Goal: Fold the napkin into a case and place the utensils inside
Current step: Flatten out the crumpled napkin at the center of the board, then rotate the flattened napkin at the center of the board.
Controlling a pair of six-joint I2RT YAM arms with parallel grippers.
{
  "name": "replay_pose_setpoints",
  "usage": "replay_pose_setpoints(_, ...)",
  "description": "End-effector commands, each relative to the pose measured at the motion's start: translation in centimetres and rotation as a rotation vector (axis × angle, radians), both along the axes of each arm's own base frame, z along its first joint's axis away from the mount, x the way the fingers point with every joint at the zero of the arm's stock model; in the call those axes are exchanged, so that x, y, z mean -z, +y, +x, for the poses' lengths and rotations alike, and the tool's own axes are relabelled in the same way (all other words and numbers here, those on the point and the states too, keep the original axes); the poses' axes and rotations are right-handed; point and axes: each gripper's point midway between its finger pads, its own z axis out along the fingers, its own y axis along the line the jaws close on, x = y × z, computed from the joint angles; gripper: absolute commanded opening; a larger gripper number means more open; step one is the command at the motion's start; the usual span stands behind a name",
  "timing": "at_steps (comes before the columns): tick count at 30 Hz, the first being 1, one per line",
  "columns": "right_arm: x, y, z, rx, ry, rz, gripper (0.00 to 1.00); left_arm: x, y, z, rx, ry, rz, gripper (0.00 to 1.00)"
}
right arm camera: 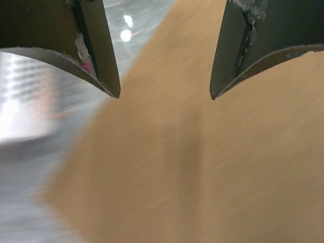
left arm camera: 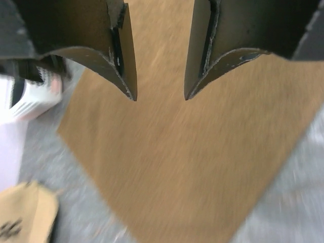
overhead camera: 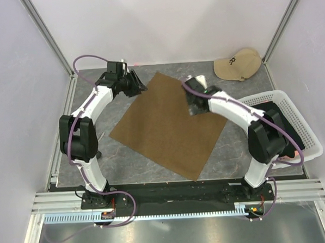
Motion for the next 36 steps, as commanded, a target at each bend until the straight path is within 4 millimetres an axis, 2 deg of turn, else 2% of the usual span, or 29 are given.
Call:
replay_pose_setpoints(1, 1.3, 6.3, -5.5, -0.065, 0.005, 0.165, 0.79, 2.6, -2.2, -4.7, 0.080, 0.100, -0.016, 0.49)
replay_pose_setpoints(2, 1.6, 6.7, -6.1, -0.070, 0.004, 0.172, 0.80, 3.7, -2.2, -5.6, 0.090, 0.112, 0.016, 0.49)
replay_pose_setpoints(3, 2.7, 7.1, -7.5, -0.091, 0.024, 0.167, 0.80, 4.2, -3.0, -6.5, 0.109, 0.120, 0.030, 0.49)
replay_pose_setpoints(5, 3.8, 7.9, -8.4, -0.108, 0.042, 0.208, 0.79, 6.1, -3.4, -8.4, 0.121, 0.161, 0.050, 0.49)
replay_pose_setpoints(6, 4.7, 7.5, -9.4, -0.110, 0.063, 0.205, 0.78, 6.4, -4.0, -9.0, 0.132, 0.156, 0.051, 0.49)
replay_pose_setpoints(8, 5.1, 7.1, -9.8, -0.101, 0.052, 0.215, 0.77, 8.2, -3.9, -10.3, 0.122, 0.198, 0.055, 0.48)
replay_pose_setpoints(10, 5.5, 6.5, -10.3, -0.100, 0.046, 0.214, 0.77, 9.5, -3.8, -10.8, 0.114, 0.213, 0.050, 0.46)
replay_pose_setpoints(15, 6.9, 4.6, -10.7, -0.075, 0.044, 0.133, 0.77, 10.8, -3.6, -10.3, 0.091, 0.221, 0.061, 0.45)
replay_pose_setpoints(18, 7.6, 4.2, -9.5, -0.058, 0.039, 0.115, 0.78, 12.5, -3.2, -9.9, 0.076, 0.255, 0.093, 0.46)
replay_pose_setpoints(19, 7.7, 4.3, -9.1, -0.056, 0.040, 0.115, 0.78, 13.8, -2.8, -10.5, 0.065, 0.301, 0.094, 0.46)
replay_pose_setpoints(22, 8.5, 4.3, -7.8, -0.053, 0.056, 0.097, 0.79, 15.2, -1.6, -11.6, 0.029, 0.348, 0.097, 0.45)
replay_pose_setpoints(24, 9.0, 4.4, -7.0, -0.046, 0.069, 0.093, 0.79, 15.3, -0.9, -12.1, 0.005, 0.355, 0.101, 0.46)
replay_pose_setpoints(26, 9.5, 4.2, -6.3, -0.035, 0.072, 0.079, 0.79, 16.0, -0.5, -13.4, -0.010, 0.401, 0.083, 0.46)
replay_pose_setpoints(28, 9.2, 4.3, -5.1, -0.036, 0.040, 0.061, 0.79, 17.0, -0.2, -14.9, -0.022, 0.457, 0.070, 0.46)
replay_pose_setpoints(32, 10.6, 5.1, -3.8, -0.046, 0.062, 0.047, 0.79, 18.3, 0.4, -17.2, -0.057, 0.556, 0.021, 0.45)
replay_pose_setpoints(34, 10.7, 5.5, -3.0, -0.050, 0.057, 0.045, 0.79, 18.3, 0.7, -18.3, -0.071, 0.568, 0.012, 0.45)
replay_pose_setpoints(35, 11.4, 5.5, -2.9, -0.057, 0.072, 0.026, 0.79, 18.3, 0.8, -18.5, -0.072, 0.564, 0.010, 0.45)
replay_pose_setpoints(36, 11.3, 6.0, -2.4, -0.065, 0.063, 0.031, 0.79, 17.8, 0.8, -18.5, -0.071, 0.543, 0.005, 0.45)
